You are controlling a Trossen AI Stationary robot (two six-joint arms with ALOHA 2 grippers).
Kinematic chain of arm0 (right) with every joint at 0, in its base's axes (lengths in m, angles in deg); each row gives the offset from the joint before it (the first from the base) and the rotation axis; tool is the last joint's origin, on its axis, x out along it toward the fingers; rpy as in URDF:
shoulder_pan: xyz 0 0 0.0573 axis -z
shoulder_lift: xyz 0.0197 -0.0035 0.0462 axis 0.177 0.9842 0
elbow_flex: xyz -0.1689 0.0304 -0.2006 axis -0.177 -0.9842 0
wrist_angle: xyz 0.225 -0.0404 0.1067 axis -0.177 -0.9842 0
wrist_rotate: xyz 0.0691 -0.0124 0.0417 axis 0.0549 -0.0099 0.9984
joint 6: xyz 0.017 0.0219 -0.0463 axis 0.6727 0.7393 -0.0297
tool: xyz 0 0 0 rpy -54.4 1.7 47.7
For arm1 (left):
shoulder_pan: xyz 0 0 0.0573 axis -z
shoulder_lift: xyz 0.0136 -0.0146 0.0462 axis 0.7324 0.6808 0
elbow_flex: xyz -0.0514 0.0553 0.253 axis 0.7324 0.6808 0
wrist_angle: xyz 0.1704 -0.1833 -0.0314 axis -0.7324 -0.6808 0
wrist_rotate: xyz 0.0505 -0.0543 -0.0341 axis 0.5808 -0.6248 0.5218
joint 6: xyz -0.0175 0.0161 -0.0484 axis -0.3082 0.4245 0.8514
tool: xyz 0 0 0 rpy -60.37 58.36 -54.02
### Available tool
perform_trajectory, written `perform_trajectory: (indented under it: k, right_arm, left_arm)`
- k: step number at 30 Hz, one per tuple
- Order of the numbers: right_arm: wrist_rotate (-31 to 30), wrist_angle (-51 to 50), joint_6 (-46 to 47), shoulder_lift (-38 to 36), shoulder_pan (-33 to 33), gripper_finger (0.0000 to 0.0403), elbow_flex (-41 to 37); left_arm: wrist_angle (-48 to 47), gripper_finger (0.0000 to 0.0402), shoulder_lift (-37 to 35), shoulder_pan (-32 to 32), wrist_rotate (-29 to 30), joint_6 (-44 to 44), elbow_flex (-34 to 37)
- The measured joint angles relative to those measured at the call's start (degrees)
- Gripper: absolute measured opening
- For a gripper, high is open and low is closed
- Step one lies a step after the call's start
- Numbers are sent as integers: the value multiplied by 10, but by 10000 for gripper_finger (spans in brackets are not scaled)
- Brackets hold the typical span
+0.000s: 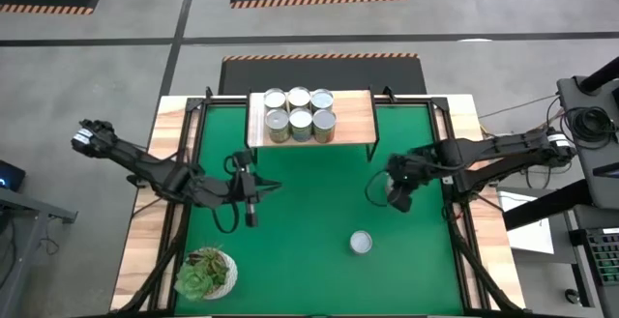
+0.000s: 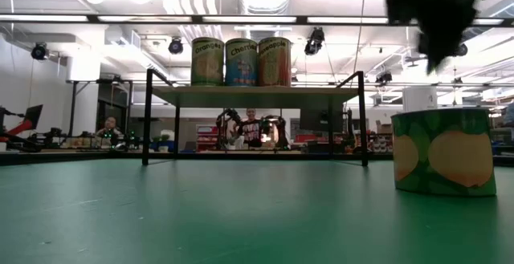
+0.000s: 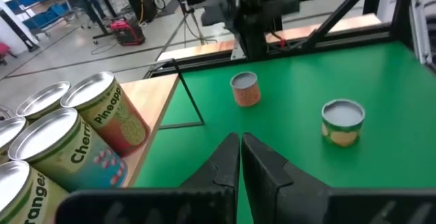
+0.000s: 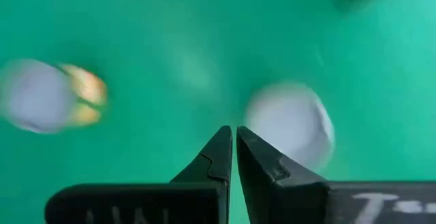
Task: Pick and place cans onto a shelf
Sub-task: Put the canned sauce on the shelf
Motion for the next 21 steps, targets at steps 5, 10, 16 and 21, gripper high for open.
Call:
perform_trajectory:
  k: [5, 10, 16, 21]
  right_arm:
    - [-35, -71, 76, 2, 1, 13, -21]
    - [-51, -44, 88, 6, 2, 21, -30]
    - [-50, -27, 117, 16, 2, 106, -58]
    - [-50, 4, 128, 31, 2, 216, -78]
  left_arm:
    - [5, 0, -4, 0, 0, 7, -1]
    - [9, 0, -3, 0, 0, 8, -1]
    - [8, 0, -3, 0, 0, 29, -1]
    - [6, 0, -3, 0, -1, 36, -1]
